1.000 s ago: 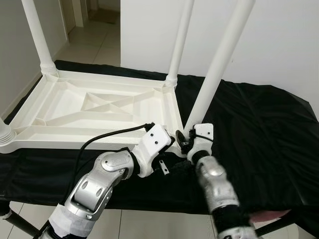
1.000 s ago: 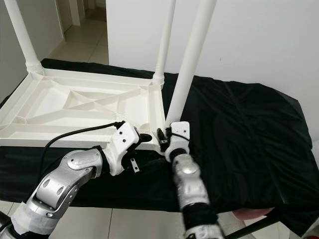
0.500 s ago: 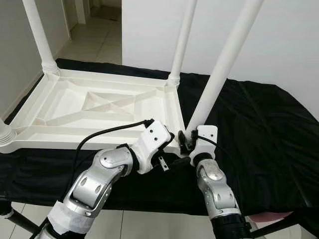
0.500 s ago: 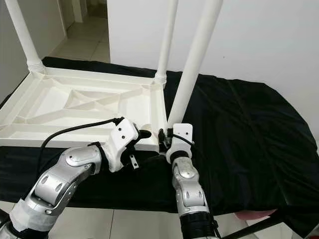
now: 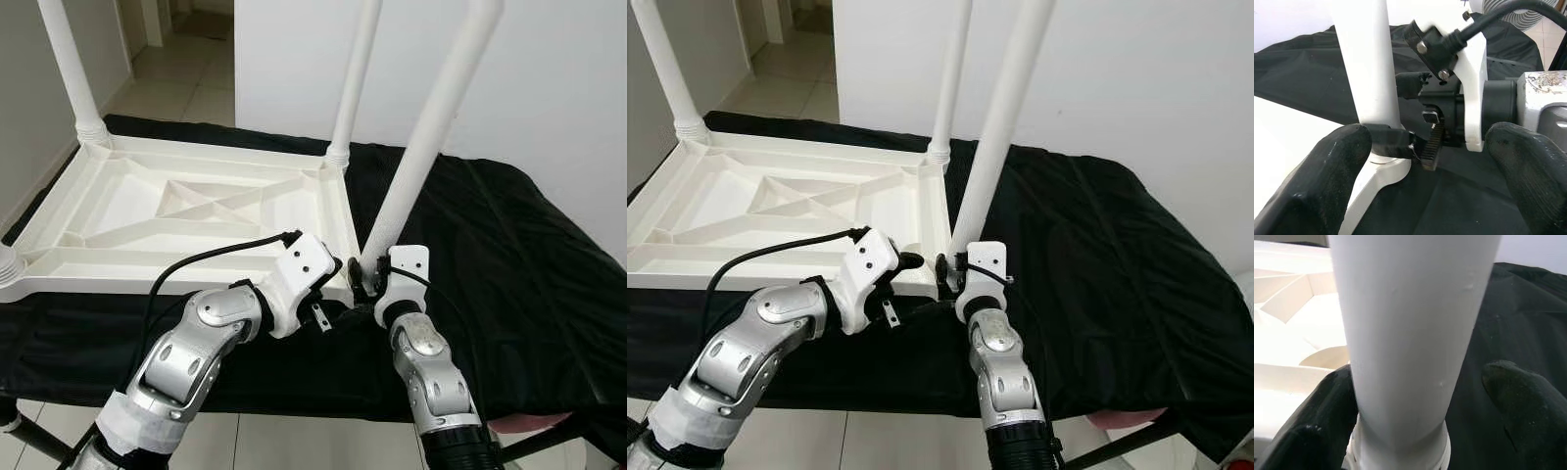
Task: Building children table
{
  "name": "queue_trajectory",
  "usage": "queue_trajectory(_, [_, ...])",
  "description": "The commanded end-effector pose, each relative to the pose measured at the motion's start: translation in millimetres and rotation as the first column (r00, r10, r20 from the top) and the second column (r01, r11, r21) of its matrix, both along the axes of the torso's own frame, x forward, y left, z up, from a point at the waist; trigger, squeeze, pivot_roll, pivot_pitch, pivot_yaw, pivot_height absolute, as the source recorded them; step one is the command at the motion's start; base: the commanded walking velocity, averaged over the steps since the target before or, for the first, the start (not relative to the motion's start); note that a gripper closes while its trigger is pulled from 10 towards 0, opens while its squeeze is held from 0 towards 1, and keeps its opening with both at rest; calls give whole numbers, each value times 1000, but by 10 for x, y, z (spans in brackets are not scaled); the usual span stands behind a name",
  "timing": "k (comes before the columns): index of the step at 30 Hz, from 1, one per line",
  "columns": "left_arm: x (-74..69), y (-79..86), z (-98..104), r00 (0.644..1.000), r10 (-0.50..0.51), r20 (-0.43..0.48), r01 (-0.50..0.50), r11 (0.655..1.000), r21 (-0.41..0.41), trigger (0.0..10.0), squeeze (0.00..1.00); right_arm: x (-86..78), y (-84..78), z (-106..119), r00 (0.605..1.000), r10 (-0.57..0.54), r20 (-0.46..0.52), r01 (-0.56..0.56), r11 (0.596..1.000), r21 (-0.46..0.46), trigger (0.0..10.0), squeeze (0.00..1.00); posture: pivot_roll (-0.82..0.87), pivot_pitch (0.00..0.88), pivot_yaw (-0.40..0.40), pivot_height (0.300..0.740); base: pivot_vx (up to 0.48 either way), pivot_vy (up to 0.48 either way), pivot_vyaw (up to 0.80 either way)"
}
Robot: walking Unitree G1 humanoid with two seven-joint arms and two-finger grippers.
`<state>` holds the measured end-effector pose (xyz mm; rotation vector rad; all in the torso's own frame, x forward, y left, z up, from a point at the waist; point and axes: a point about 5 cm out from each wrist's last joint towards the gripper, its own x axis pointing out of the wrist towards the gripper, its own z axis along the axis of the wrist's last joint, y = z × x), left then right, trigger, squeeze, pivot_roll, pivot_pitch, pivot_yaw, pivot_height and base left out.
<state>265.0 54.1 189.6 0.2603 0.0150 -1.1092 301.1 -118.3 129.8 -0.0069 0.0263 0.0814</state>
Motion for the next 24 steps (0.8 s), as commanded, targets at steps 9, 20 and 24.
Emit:
queue_trajectory(9, [95, 44, 86, 999, 36, 20, -36, 999, -1, 10000, 0, 26, -134, 70, 1000, 9, 18, -9, 999, -40, 10000, 0, -4, 0, -127, 740, 0, 0, 0])
queue_trajectory(20, [72, 30, 76, 1000, 23, 16, -23, 1000, -2, 10000, 0, 49, -183, 187, 982, 169, 82, -166, 985, -35, 10000, 0, -6, 0, -114, 740, 0, 0, 0])
queue_trajectory(24, [65, 16, 84, 1000, 10, 19, -9, 1000, -2, 10000, 0, 68, -212, 204, 977, 196, 84, -194, 980, -34, 10000, 0, -4, 0, -120, 740, 0, 0, 0])
